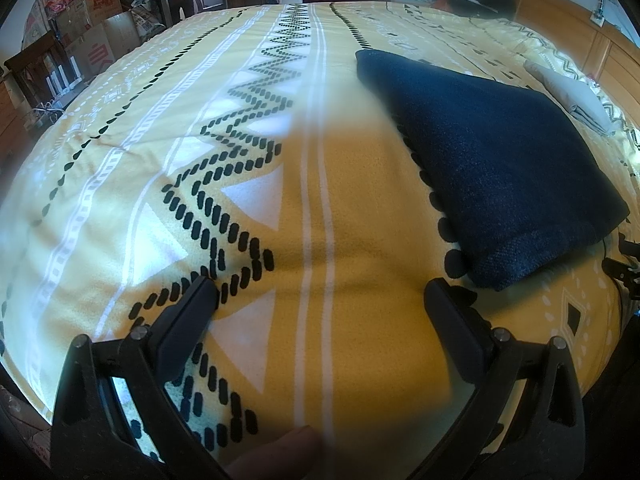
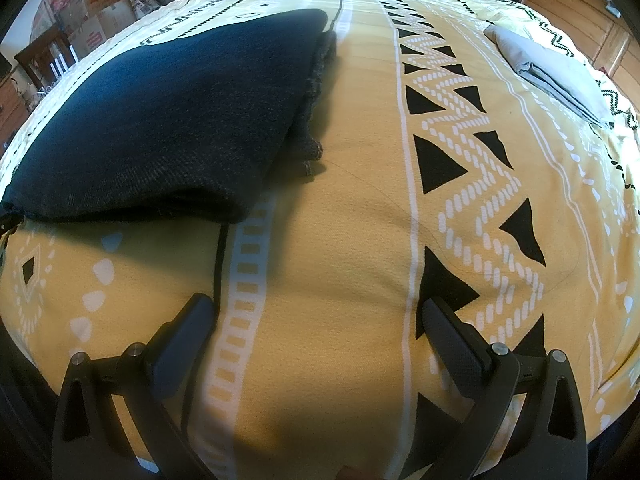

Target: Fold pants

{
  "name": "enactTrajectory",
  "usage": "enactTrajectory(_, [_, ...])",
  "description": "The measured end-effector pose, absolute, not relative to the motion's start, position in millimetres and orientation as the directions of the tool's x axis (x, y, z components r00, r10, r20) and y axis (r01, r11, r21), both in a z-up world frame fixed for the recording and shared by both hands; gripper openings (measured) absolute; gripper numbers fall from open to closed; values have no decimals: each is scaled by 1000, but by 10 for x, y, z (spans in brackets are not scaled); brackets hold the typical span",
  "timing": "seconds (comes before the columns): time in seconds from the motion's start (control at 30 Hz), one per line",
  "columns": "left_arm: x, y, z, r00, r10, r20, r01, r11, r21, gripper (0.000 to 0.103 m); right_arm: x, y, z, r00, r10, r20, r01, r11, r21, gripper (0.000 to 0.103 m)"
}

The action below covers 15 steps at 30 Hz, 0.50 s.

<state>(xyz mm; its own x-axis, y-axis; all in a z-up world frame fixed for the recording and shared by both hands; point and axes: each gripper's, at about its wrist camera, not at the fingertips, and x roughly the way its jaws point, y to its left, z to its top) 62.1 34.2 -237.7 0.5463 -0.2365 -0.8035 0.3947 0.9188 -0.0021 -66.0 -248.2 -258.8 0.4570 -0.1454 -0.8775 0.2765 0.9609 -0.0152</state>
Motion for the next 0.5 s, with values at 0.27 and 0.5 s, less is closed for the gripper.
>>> enactTrajectory(0.27, [624, 340, -2379, 547, -235, -804, 394, 919, -1, 103, -653, -2477, -2589, 457, -146, -877, 276, 961, -16, 103])
enactTrajectory(0.5, [626, 340, -2381, 547, -236, -804, 394, 919, -1, 103, -651, -2474, -2589, 456, -146, -878, 275, 961, -17, 103])
